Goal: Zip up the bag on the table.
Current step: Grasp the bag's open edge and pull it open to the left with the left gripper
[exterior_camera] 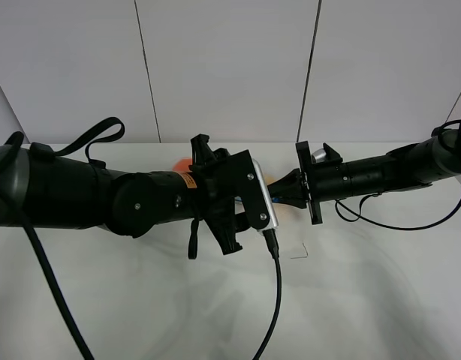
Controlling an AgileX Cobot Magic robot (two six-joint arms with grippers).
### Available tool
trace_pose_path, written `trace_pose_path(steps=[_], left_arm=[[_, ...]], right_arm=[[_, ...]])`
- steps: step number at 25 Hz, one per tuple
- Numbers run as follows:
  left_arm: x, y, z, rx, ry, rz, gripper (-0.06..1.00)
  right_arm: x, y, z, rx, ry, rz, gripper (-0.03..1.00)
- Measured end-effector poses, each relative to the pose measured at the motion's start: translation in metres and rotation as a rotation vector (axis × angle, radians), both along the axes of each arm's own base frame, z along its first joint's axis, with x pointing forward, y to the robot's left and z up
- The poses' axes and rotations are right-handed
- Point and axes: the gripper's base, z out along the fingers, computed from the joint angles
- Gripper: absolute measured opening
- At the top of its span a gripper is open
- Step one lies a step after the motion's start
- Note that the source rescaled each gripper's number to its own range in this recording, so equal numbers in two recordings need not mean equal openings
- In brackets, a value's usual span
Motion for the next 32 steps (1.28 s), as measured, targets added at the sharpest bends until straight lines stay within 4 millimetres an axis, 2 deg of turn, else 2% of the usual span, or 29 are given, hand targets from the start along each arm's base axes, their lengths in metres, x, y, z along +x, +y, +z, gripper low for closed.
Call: trace_pose_path(steps=[3, 10, 14, 19, 27, 32], left_arm=[[0.002, -0.001, -0.002, -0.009, -0.019, 0.009, 0.91], [0.008, -0.005, -0.022, 0.013, -0.017, 0.023, 0.91], [0.010, -0.005, -0.020, -0.007, -0.048, 0.033, 0.85], [0.011, -0.006, -0.033, 0.016, -0.032, 0.035, 0.80], [0.012, -0.007, -0.034, 0.010, -0.044, 0.040, 0.59], [0.013, -0.007, -0.032, 0.003, -0.056, 0.043, 0.56]], right_arm=[[0.001, 0.000, 0.001, 0.009, 0.001, -0.012, 0.00], [0.002, 0.000, 0.001, 0.017, 0.001, -0.023, 0.00], [0.002, -0.002, 0.001, 0.017, 0.001, -0.028, 0.00], [0.003, -0.003, 0.001, 0.017, 0.001, -0.030, 0.00], [0.003, -0.003, 0.001, 0.017, 0.001, -0.030, 0.00], [0.003, -0.003, 0.002, 0.019, 0.001, -0.032, 0.00]])
